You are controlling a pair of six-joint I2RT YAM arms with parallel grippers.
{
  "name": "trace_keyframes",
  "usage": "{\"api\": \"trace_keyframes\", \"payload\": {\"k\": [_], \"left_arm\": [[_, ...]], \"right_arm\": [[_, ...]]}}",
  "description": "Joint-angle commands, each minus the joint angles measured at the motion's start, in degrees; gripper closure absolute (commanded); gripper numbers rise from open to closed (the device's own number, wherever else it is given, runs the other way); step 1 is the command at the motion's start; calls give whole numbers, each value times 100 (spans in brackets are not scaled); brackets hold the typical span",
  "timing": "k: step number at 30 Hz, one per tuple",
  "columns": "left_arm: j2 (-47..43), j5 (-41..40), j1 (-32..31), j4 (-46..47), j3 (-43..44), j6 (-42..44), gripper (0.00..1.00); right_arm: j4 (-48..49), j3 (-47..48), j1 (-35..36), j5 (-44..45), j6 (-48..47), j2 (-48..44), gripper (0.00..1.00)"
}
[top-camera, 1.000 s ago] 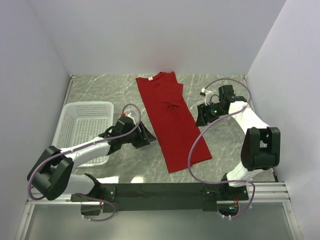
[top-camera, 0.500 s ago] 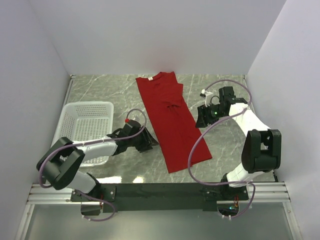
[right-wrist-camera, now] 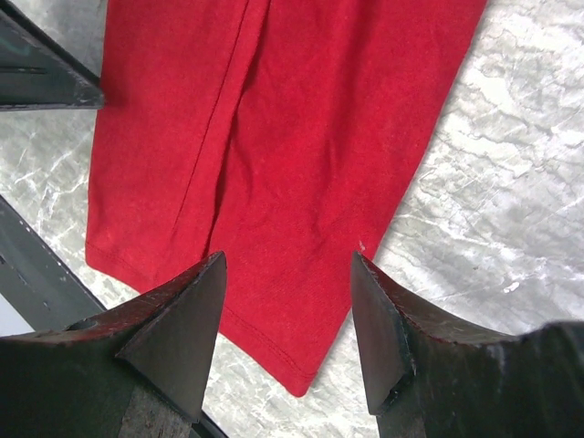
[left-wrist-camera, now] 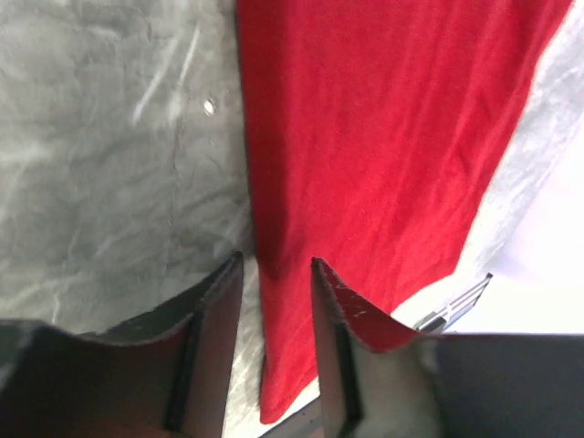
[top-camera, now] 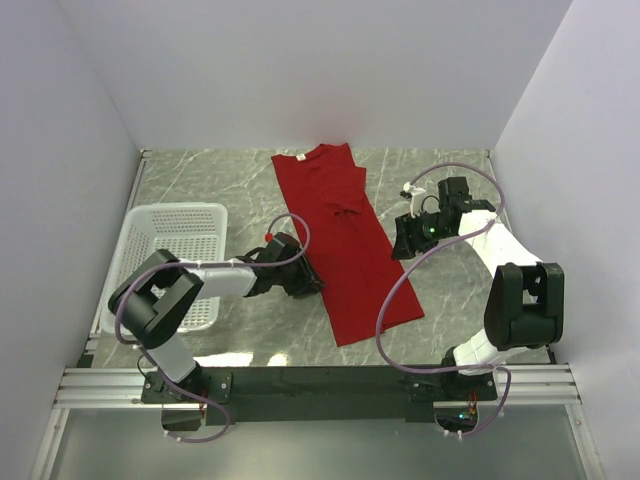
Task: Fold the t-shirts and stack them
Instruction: Fold the tshirt
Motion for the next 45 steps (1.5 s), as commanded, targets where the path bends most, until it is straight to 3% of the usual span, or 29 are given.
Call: {"api": "trace_keyframes", "payload": {"k": [1,6,10,20,27,30,34,36,37,39,41,45], "left_arm": [[270,-20,-40,30,245,21,60],[508,85,-32,92,333,126,76],[473,77,-32,39,289,223,99],[-124,112,-23,-392,-211,540,100],[-529,138,47,-366,-809,549,99],[-678,129,100,-383,-984,531,99],[-950,85,240,-462,-1143,601,99],[-1108,59,267,-462,-1187,706,94],[-1335,67,285,-453,-1187,785,83],[-1626,-90,276,-462,-1065,1013,73],[-2118,-509,285,-856,-837,1181,53],[-2839,-916,302,-1287,-485,1637,43]], "right_arm": [[155,-14,-9,-115,-37,-244,36],[138,3,-9,-115,-55,-271,36],[138,-5,0,-124,-55,-279,36],[102,82,9,-203,-125,-113,36],[85,652,176,-282,-37,387,36],[242,1126,246,-291,287,756,37],[585,1953,264,7,1417,1442,37],[647,2635,264,104,1859,2010,37],[639,2884,264,70,2227,2223,37],[621,3637,281,183,2720,2847,37],[525,4211,281,236,3257,3495,37],[638,5327,290,455,4198,4290,37]]}}
